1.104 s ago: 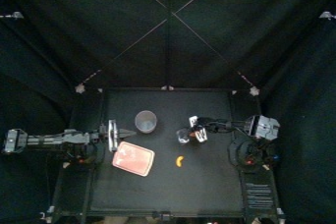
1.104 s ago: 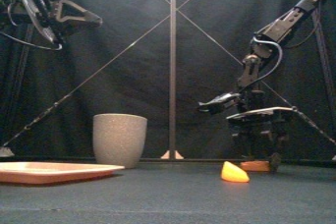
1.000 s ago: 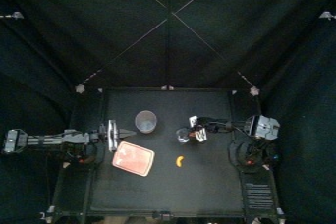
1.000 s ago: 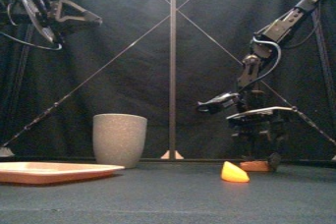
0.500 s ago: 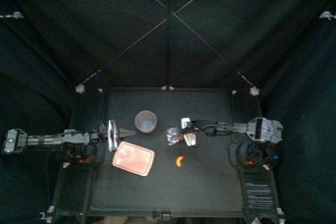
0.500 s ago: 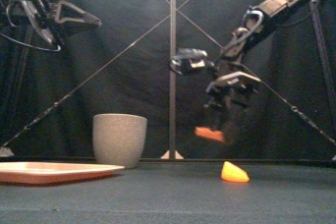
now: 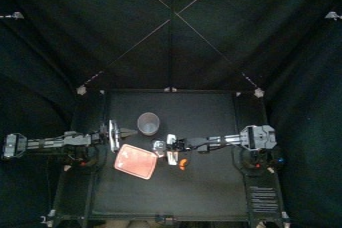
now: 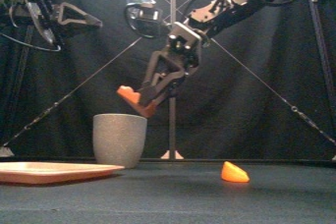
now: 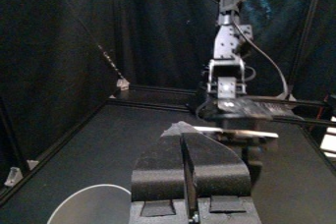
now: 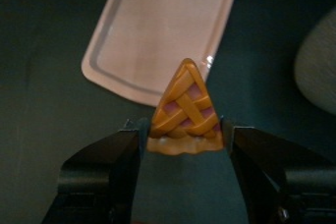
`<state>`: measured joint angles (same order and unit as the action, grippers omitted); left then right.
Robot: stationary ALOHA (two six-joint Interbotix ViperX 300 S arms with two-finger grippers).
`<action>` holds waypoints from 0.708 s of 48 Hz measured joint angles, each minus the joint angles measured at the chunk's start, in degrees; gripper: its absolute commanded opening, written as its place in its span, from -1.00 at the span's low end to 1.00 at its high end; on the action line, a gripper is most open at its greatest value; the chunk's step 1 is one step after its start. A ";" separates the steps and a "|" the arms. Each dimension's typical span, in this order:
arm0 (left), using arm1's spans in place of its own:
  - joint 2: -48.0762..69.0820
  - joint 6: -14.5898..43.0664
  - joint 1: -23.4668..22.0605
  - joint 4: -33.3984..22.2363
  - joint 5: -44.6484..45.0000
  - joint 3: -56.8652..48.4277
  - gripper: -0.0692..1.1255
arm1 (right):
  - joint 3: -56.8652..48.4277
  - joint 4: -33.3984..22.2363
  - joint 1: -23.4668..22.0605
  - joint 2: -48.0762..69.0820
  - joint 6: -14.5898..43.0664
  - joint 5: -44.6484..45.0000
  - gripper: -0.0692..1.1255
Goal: Pick the pie then place it on the pink plate
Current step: Place pie on the pink plate
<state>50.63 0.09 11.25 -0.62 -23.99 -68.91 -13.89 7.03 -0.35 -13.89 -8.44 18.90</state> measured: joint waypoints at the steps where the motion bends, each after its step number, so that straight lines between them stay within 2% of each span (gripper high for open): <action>1: 0.18 0.09 0.09 0.00 0.09 0.00 -0.89 | 0.62 -0.18 0.35 -0.70 0.26 -0.44 0.27; 7: 1.41 0.09 0.26 0.00 0.00 0.00 -0.89 | 5.89 -1.41 2.37 -6.33 1.93 -2.99 0.27; 23: 5.54 0.18 2.20 0.09 0.00 -0.53 -0.89 | 18.81 -2.99 3.25 -18.02 5.98 -4.66 0.31; 29: 5.63 0.18 2.29 0.09 0.00 -0.79 -0.89 | 21.27 -3.08 3.25 -19.60 6.06 -4.13 0.41; 34: 5.63 0.18 2.29 0.09 0.00 -0.79 -0.89 | 22.41 -2.99 3.16 -20.39 6.15 -3.43 0.58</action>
<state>56.25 0.26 13.54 -0.53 -23.99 -69.70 8.53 4.04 2.81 -34.28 -2.29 15.47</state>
